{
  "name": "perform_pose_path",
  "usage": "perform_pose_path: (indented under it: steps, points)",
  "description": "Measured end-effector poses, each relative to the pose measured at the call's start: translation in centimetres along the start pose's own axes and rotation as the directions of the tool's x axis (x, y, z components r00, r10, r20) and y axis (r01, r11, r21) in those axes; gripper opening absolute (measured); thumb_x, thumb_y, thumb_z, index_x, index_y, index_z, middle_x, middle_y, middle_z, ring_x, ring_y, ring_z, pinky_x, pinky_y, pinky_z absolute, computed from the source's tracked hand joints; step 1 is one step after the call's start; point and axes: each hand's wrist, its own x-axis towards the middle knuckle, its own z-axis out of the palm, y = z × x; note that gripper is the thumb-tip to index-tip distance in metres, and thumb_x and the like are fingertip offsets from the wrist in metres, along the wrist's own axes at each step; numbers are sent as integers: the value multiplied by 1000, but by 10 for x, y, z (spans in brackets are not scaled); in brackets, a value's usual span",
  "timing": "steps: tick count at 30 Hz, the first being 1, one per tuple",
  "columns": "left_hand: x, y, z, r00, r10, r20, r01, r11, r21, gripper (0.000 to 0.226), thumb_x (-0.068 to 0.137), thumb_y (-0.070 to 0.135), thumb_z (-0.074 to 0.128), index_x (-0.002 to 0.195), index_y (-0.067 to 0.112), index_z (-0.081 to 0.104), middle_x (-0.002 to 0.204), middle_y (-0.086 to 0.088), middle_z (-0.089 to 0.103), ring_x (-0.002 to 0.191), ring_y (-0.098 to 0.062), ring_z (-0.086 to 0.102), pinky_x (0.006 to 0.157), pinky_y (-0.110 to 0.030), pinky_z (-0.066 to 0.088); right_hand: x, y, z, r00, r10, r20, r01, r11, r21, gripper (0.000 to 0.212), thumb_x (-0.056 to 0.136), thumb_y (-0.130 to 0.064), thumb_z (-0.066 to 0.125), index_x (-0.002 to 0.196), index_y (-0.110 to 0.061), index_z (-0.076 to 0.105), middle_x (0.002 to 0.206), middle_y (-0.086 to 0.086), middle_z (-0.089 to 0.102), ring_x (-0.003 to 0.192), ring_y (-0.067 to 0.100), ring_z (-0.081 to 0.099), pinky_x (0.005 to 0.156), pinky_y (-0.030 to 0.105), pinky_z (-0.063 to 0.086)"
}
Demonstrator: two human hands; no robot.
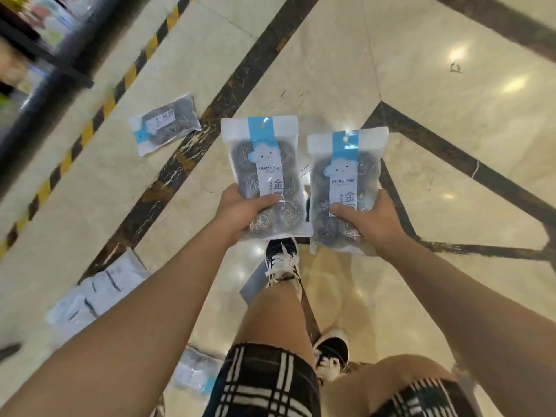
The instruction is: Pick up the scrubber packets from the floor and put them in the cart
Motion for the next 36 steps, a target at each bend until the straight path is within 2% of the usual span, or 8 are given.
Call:
perform_pose_path:
  steps: [5,12,15,19,22,27,31,36]
  points:
    - [-160,54,-55,997,8,-70,-17,992,-124,59,74,12,89,127,12,62,107,-5,78,86,-18,79,70,-31,64,-141,-94,-47,989,-126,81,120,990,71,43,84,-53,72,114,-24,67,105,-1,76,87,12,76,83,39,60]
    - [-406,114,-130,982,126,-144,-150,973,-175,47,77,1,78,120,13,62,94,-2,76,66,-3,73,55,-19,56,-361,-201,-105,915,-364,174,358,931,66,16,97,-40,64,106,-27,65,102,-7,72,96,15,69,82,37,54]
    - [-492,112,-163,967,171,-189,-210,954,-213,69,64,24,84,128,18,58,111,-2,77,93,-14,77,75,-32,64,-445,-235,-114,859,-458,228,461,886,44,24,100,-36,58,118,-23,68,110,0,76,101,20,73,88,45,58]
    - [-598,99,-212,927,142,-348,-267,899,-346,58,74,23,86,124,19,56,109,0,74,93,-17,75,71,-31,61,-546,-266,-105,813,-509,281,529,848,6,23,97,-42,61,101,-20,64,95,11,70,92,26,70,78,43,58]
    - [-655,75,-251,890,88,-447,-283,876,-391,67,68,42,90,122,20,57,112,-3,74,94,-22,75,83,-43,63,-606,-271,-85,742,-551,383,592,806,12,15,100,-37,58,96,-24,64,92,-1,72,81,6,71,62,17,53]
    - [-727,7,-311,814,-7,-581,-348,795,-497,50,75,37,89,115,23,62,105,0,77,89,-20,77,78,-40,62,-681,-266,-20,636,-545,547,648,762,6,40,85,-57,61,108,-25,66,101,-2,75,90,13,74,78,34,58]
    - [-777,-74,-350,722,-118,-681,-402,730,-553,52,74,39,89,116,24,64,105,1,78,88,-18,78,75,-37,62,-747,-257,50,489,-529,693,739,673,-8,17,93,-43,62,103,-29,66,97,-12,74,82,-4,70,66,13,51]
    - [-862,-209,-409,569,-314,-760,-498,603,-622,49,77,36,88,117,20,63,103,1,78,82,-12,78,70,-29,60,-859,-208,178,288,-372,883,814,580,-21,33,86,-55,61,109,-32,64,104,-13,72,90,0,69,76,26,52]
